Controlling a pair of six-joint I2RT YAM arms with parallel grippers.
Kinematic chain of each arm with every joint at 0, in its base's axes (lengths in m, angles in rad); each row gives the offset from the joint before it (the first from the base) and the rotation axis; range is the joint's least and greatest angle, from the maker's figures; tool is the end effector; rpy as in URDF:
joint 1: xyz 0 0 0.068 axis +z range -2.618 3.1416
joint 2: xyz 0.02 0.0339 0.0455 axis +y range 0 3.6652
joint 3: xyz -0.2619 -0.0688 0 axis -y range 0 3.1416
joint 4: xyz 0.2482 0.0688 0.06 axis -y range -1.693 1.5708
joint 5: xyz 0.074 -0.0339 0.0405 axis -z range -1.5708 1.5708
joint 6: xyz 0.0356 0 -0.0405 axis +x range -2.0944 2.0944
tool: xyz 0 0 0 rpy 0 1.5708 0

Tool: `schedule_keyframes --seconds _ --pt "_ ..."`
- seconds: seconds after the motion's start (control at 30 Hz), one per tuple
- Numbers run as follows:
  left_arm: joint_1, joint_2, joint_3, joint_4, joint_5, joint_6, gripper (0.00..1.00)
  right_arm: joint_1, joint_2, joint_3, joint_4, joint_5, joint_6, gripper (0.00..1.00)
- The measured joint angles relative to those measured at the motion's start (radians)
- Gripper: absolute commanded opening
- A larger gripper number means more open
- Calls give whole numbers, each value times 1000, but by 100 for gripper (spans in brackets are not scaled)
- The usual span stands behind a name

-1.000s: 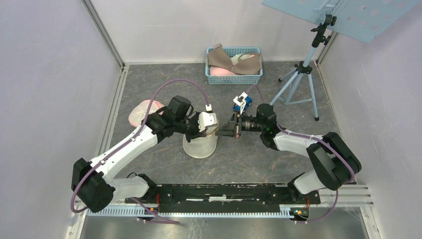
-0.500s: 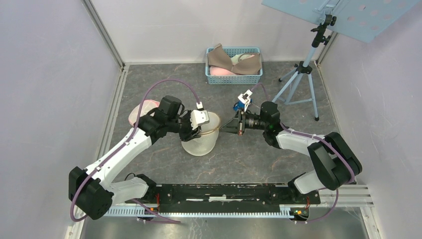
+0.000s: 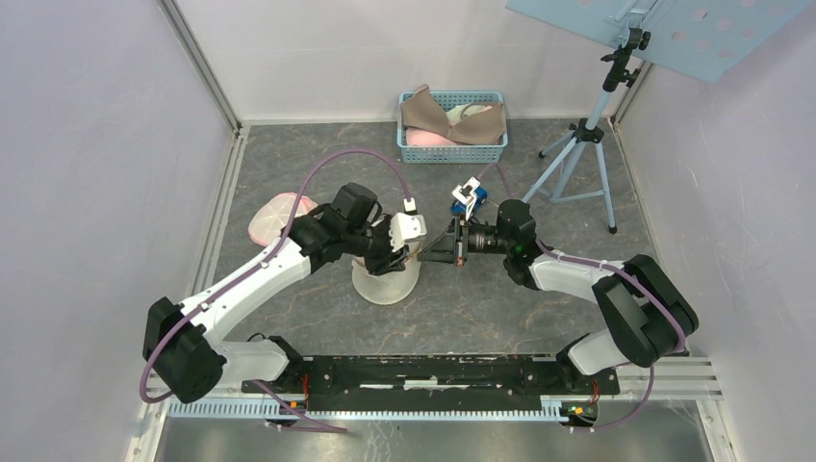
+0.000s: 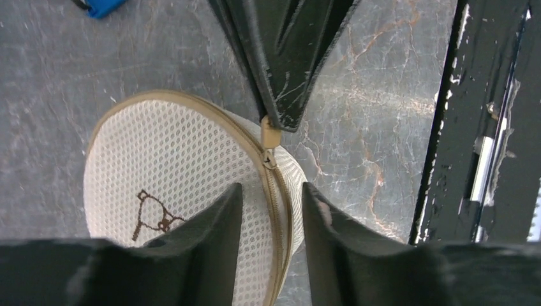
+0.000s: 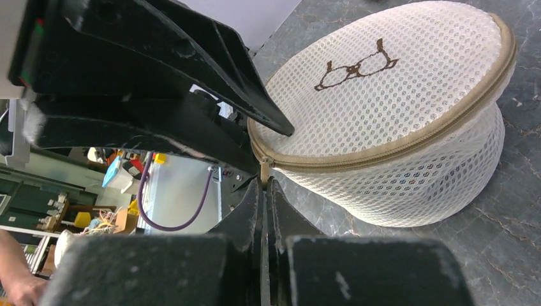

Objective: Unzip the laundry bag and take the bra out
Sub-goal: Unzip the laundry bag at the center of the board.

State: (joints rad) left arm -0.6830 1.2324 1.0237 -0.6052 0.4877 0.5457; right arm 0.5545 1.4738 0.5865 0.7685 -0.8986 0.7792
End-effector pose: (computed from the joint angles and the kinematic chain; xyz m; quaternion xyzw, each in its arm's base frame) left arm 0.1917 -0.1775 0.2912 0.5927 0.6854 -0.2484 0.3423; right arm 0.2348 0.1782 0.2082 -0.2110 0.7017 0.6251 0.2690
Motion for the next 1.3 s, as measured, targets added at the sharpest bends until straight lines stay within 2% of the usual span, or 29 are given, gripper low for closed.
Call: schedule_keyframes --seconds 0.1,0.2,0.4,0.47,0.57,0.63,0.8,0.97,1.03,1.17,1.3 --pt "-2 14 0 -3 -32 -10 19 0 0 0 0 0 -1 0" --pt "-2 2 -9 2 -50 -9 7 -5 0 0 -4 0 -10 0" --pt "20 -68 -72 10 -66 4 2 -51 0 0 -24 -9 -26 0" --pt "43 -80 -84 13 -66 9 7 -62 0 0 -29 -10 -29 0" --pt "80 -80 -86 22 -64 20 36 -64 0 0 -28 -9 -29 0" --pt "95 -79 -86 27 -66 31 45 -64 0 0 -23 -10 -25 0" --pt "105 -66 -85 23 -43 32 55 -57 0 0 -13 -10 -14 0" --pt "89 -59 -56 13 -4 22 57 -28 0 0 -2 -9 -6 0" --pt "75 -48 -37 17 6 14 55 -14 0 0 3 -9 -1 0" --pt "55 -13 -14 29 16 -3 45 2 2 0 14 -9 9 0" --pt "52 23 -10 28 15 -9 20 3 8 0 23 -6 9 0"
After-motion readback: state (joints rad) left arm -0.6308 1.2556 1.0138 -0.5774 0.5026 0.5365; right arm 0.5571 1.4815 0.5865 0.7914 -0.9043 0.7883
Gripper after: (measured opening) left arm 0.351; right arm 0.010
